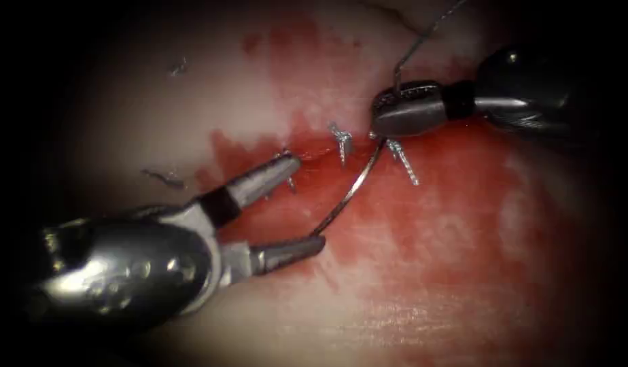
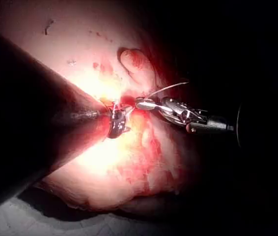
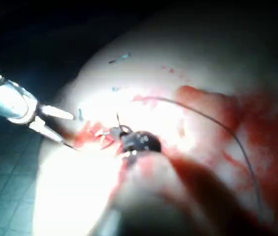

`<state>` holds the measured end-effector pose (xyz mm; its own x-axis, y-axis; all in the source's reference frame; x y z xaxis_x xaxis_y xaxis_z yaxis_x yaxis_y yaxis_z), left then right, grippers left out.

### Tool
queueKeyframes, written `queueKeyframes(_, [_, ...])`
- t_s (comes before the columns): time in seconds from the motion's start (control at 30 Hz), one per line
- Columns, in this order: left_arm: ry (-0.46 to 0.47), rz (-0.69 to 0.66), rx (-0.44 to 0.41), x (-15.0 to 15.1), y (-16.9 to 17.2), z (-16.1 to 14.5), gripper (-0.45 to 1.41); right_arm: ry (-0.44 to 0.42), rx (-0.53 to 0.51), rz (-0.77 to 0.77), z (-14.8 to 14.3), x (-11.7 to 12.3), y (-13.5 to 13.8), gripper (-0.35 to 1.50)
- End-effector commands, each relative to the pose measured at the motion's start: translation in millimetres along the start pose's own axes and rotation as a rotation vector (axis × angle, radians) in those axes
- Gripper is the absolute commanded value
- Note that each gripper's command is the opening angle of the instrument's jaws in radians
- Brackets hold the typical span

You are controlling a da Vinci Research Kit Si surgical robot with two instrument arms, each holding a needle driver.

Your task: Wound Closure

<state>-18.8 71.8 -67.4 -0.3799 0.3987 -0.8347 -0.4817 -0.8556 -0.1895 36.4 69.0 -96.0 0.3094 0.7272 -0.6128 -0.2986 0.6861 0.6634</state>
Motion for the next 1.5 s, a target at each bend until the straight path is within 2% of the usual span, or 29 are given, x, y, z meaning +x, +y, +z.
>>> queueKeyframes(0.03, [-0.023,-0.076,-0.071,0.7,-0.4,0.4,0.78,0.013,0.005,-0.041,0.3,0.2,0.3,-0.35])
queueKeyframes(0.13, [-0.029,-0.120,-0.115,1.1,-0.5,0.2,0.78,0.023,-0.001,-0.039,-0.3,0.3,0.4,-0.35])
queueKeyframes(0.17, [-0.052,-0.178,-0.174,1.1,-0.6,-0.1,0.78,0.037,-0.011,-0.055,-0.9,0.5,0.6,-0.35])
queueKeyframes(0.2, [-0.069,-0.215,-0.197,1.2,-0.7,-0.2,0.78,0.041,-0.008,-0.071,-1.2,0.6,0.7,-0.35])
queueKeyframes(0.23, [-0.069,-0.282,-0.218,1.3,-1.0,-0.3,0.78,0.050,-0.004,-0.142,-1.7,0.5,0.6,-0.35])
queueKeyframes(0.37, [-0.071,-0.391,-0.263,1.4,-2.2,0.2,0.73,0.083,0.022,-0.334,-2.1,0.2,0.1,-0.35])
queueKeyframes(0.4, [-0.107,-0.441,-0.302,1.3,-3.6,1.3,0.73,0.099,0.040,-0.473,-2.3,0.0,-0.4,-0.35])
queueKeyframes(0.43, [-0.107,-0.441,-0.302,1.3,-3.6,1.3,0.73,0.099,0.040,-0.473,-2.3,0.0,-0.4,-0.35])
queueKeyframes(0.57, [-0.117,-0.542,-0.378,0.6,-6.0,4.3,0.73,0.129,0.051,-0.664,-2.7,0.0,-1.1,-0.35])
queueKeyframes(0.63, [-0.127,-0.569,-0.379,0.1,-6.6,5.7,0.73,0.139,0.055,-0.717,-2.7,0.1,-1.7,-0.35])
queueKeyframes(0.77, [-0.126,-0.572,-0.385,-0.6,-6.7,7.0,0.73,0.147,0.053,-0.761,-2.8,0.5,-2.3,-0.35])
queueKeyframes(0.9, [-0.151,-0.576,-0.399,-1.7,-6.3,8.9,0.76,0.169,0.047,-0.849,-3.6,2.2,-3.6,-0.35])
queueKeyframes(1.07, [-0.152,-0.587,-0.414,-2.0,-5.8,9.4,0.77,0.182,0.039,-0.901,-3.9,3.5,-4.6,-0.35])
queueKeyframes(1.37, [-0.149,-0.630,-0.482,-1.9,-5.4,9.7,0.76,0.189,0.041,-0.934,-3.4,3.4,-5.7,-0.35])
queueKeyframes(1.5, [-0.187,-0.672,-0.525,-2.2,-5.2,9.7,0.64,0.198,0.039,-0.939,-3.4,3.5,-5.8,-0.35])
